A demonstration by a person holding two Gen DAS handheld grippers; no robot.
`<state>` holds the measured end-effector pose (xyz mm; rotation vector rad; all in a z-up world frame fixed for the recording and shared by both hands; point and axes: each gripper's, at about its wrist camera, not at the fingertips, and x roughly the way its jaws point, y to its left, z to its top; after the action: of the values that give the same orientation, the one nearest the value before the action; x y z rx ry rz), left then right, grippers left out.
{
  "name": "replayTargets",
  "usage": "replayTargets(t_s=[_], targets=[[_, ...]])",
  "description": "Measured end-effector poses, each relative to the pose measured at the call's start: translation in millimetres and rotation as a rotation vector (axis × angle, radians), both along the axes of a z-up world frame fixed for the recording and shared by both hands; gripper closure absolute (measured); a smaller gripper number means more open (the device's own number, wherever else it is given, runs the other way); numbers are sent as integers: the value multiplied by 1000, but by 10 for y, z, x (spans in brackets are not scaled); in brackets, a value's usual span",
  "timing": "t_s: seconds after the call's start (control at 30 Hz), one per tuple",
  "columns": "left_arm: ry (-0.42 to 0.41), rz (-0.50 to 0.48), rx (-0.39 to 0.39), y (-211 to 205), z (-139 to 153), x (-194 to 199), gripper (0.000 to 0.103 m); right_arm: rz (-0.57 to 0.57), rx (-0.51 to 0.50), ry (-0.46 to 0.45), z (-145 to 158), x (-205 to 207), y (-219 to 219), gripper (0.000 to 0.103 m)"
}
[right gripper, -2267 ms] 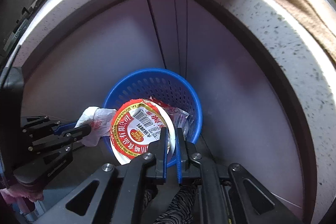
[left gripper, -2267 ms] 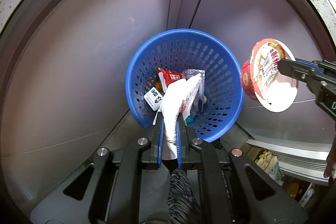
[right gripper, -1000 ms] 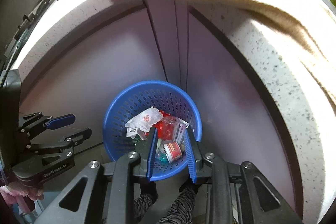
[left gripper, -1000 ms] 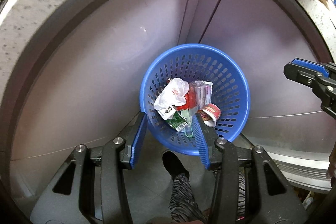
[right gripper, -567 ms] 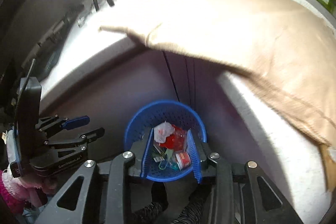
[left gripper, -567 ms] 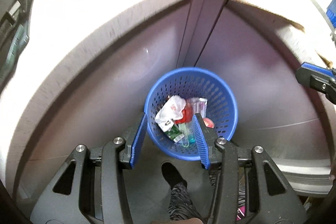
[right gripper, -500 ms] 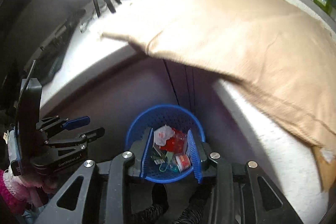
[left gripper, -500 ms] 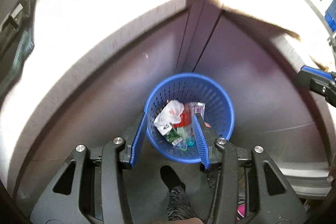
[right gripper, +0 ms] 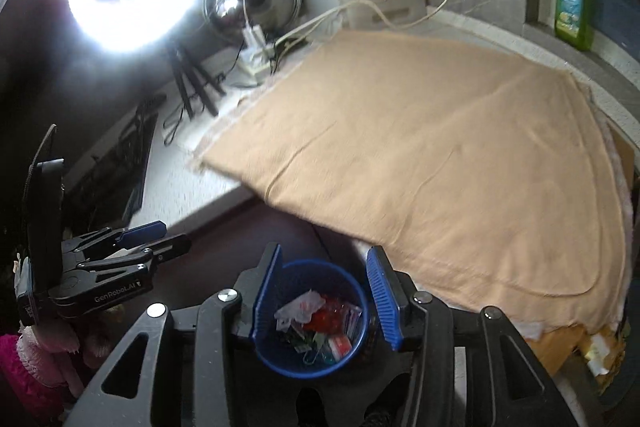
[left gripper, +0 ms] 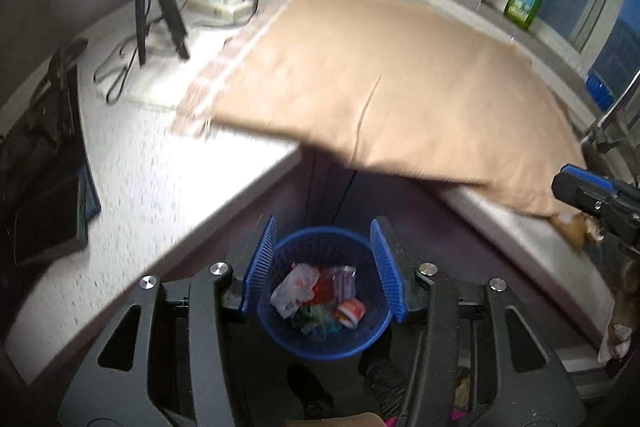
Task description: Collect trash
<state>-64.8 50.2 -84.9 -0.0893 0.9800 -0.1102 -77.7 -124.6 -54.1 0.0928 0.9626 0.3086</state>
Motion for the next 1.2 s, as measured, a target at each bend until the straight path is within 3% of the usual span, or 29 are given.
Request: replayTargets(t_s=[0.2,0.27,0.33,0.5,0.63,0.93,1.2], targets=[[-52,-21,-13,-153,263,140,53,-30,4,-44,257,57,-171,53],[-68,-25,-20,-209,354,172,50,-44,0,-61,336,78,-215,49],[-86,-27,-28,-244,440,209,41,-53,-3,-78,403,119,-260,45],[-136,-36,-27,-352,641,308,39,-86,-25,-115,586,215,-366,31],[-177,-36,-22,-426,773,367,25,-106,-34,-152,716,271,-438,18],[-228,-15,-10,-528,977,487,3,-124,-62,-210,897,403,-512,8],[-235,-7,-28,-527,1052,535,1,-135,-59,-236,970,475,-562,0]])
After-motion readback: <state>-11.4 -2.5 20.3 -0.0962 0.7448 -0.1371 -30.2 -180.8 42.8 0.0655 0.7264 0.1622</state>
